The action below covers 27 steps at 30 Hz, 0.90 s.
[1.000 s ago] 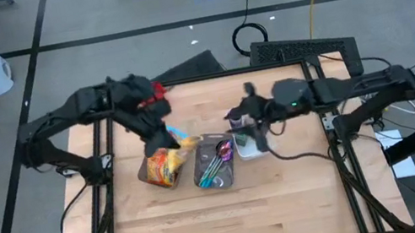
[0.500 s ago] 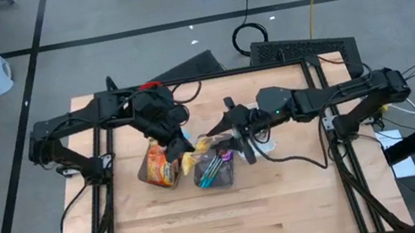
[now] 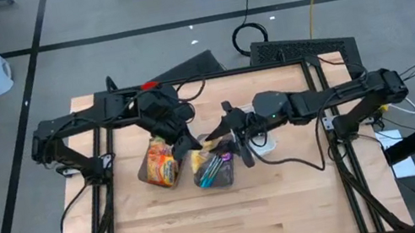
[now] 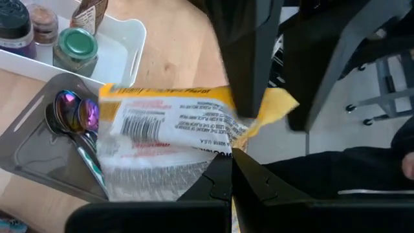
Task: Pick & Place Food Item
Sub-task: Put the yellow pack into the left gray bin
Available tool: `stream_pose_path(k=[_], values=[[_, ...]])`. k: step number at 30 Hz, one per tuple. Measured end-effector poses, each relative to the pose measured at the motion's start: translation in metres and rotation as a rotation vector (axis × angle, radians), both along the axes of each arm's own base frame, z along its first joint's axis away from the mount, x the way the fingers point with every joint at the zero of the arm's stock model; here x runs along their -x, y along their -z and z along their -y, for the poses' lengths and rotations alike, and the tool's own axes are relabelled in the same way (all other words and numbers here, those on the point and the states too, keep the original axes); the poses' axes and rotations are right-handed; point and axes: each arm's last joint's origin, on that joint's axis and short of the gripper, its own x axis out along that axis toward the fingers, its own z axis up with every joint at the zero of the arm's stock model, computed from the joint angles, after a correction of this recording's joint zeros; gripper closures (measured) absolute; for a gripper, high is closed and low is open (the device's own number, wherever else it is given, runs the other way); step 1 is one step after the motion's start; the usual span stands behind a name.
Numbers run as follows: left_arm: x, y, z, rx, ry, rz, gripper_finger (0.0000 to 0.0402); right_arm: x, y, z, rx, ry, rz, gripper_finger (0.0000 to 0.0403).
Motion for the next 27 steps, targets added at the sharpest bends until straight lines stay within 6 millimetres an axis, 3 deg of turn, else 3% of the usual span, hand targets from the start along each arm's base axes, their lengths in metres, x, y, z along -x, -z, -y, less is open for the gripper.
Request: stream_pose_path(k=[5, 13, 27], values=[[-0.0018, -0.0019, 0.0004, 0.010, -0.009, 0.021, 0.0401, -0.0002, 0.0016, -0.0001, 0.008, -0.001, -0.012, 0.0293], [-0.0035, -0.0039, 0.0009, 0.011, -0.009, 0.047, 0.0401, 0.0000, 0.0025, 0.0002, 0.015, -0.001, -0.021, 0.0394], [-0.0023, -0.0049, -0.0065, 0.061, 0.065, 0.067, 0.0357, 0.0001, 0.0032, 0.0013, 0.031, 0.046, -0.027, 0.0402]])
